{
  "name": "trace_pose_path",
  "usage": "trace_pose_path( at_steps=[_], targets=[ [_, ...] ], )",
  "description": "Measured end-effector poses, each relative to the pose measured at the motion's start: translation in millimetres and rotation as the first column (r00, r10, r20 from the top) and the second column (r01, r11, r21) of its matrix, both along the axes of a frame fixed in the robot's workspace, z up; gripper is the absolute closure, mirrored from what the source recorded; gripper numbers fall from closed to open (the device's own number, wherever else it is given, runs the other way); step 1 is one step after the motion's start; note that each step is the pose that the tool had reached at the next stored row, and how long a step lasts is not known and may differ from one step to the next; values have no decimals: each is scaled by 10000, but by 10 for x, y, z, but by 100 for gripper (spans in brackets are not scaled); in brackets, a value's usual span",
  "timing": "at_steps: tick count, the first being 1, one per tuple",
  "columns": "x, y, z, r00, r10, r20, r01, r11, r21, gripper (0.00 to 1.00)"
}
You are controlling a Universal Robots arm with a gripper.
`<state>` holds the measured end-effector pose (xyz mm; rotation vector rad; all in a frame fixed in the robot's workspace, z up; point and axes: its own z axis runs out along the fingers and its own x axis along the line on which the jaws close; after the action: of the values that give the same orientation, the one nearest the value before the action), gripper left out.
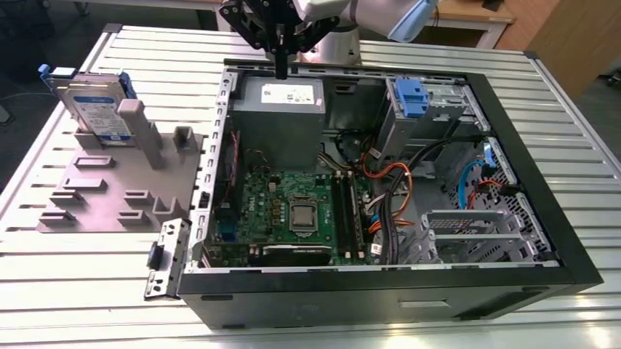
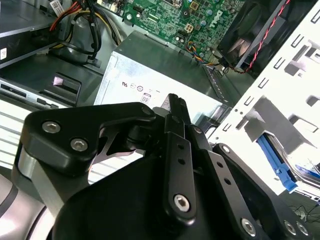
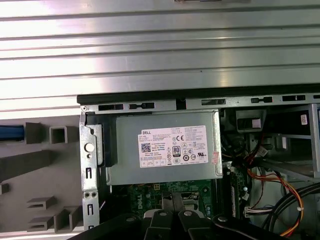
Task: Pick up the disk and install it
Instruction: 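Reach for the disk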
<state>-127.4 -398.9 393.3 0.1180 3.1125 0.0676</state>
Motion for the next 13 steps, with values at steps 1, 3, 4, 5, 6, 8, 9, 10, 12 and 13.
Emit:
trace_pose_path(
  at_steps=[1,3,4,5,6,8,9,10,12,13],
  targets=[
    [-1,0,0,10000,0,0,0,10000,0,89],
    [-4,0,0,10000,-1,0,1,10000,1,89],
    [-7,0,0,10000,-1,0,1,10000,0,89],
    [-10,0,0,10000,0,0,0,10000,1,89],
    [-13,0,0,10000,0,0,0,10000,0,89],
    [-20,0,0,10000,0,1,0,10000,1,89],
    [-24,0,0,10000,0,0,0,10000,0,89],
    [-28,0,0,10000,0,0,0,10000,0,89],
    [-36,0,0,10000,0,0,0,10000,0,89],
    [-37,0,0,10000,1,0,-1,10000,0,89]
  ],
)
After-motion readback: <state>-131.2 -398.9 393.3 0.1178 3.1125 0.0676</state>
